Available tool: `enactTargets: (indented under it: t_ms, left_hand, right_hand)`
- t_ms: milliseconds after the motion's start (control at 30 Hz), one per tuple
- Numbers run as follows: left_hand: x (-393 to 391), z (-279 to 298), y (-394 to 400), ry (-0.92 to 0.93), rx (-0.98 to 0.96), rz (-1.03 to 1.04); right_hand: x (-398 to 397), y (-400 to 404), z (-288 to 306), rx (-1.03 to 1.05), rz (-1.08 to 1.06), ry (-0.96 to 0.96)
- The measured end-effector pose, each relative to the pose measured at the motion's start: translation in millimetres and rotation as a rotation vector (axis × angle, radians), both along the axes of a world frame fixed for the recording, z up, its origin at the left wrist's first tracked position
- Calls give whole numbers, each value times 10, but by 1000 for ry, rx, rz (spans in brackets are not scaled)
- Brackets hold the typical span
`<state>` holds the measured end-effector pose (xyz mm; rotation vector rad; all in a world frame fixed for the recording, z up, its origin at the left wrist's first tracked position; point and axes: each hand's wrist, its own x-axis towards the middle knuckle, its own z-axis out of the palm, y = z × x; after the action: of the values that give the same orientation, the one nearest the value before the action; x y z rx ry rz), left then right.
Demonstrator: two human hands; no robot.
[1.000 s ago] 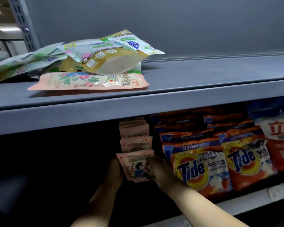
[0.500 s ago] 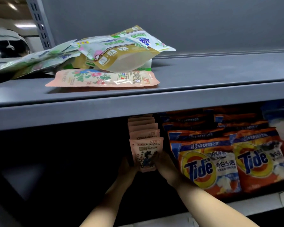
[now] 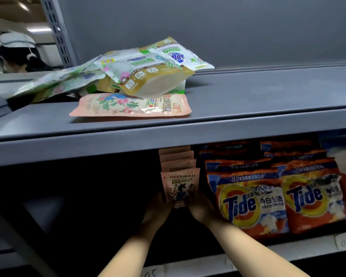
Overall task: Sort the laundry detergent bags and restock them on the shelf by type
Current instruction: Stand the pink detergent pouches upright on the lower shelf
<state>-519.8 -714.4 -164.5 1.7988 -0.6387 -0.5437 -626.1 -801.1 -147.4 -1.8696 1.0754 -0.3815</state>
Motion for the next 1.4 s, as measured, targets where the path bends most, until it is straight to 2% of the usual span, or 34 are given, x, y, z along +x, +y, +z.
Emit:
enactTargets:
  t_ms: [67,167,233,300,367,433,500,600,733,833,867,933,1000,1067,1133,1267,1400]
  left_hand:
    - [-85,146,88,-42,43,2]
    - [-210,389,267,-125,129,-14]
    - [-309,572,397,-187,267,-30]
    - [-439,792,492,-353,432,32]
    - [-595,992,598,-472,529,72]
    - [-798,1212,752,-515,549,57]
    - [-993,1449,920,-554,536,107]
    - [-1298,1882,1197,-768,427,227]
    - [-1504,2353,1424,-970,73,400]
    - [-1458,2701,1496,-1184,-229,557]
    - [-1398,2823,1507,-1204,-278,581]
    - [-1232,3060,1505,-1159,-253,577]
    - [-1003,3242,1474,-1079,-93,568]
    - [-784,3350,1450,-955,158,534]
    - [-631,3388,1433,-836,339,446]
    - [-537,3353,1373,-702,337,295]
    - [-576,3351,1379,-712,250,321]
  right_hand:
    - [-21,38,43,47,-28,24]
    - [-154,88,165,-29,52,67]
    - [-265,119,301,-34,88,32]
    - [-381,166,469,-46,153,18]
    - [-495,220,630,-113,225,105]
    - [-640,306,861,-236,327,272]
    - [-801,430,1163,-351,422,326]
    - [-1058,640,1679,-453,436,231]
    - [-1275,875,2257,-557,464,99]
    - [-1341,1003,2654,-526,508,-94]
    - [-1337,1037,2770,-518,506,-162]
    - [-1294,1066,2962,-602,412,-266]
    - [-1225,1047,3112,-791,223,-284]
    - [-1147,989,3196,-876,94,-237]
    - [-1052,910,3210,-871,80,-115]
    - [-898,839,3133,-832,83,34]
    - [-740,869,3096,-702,-9,27]
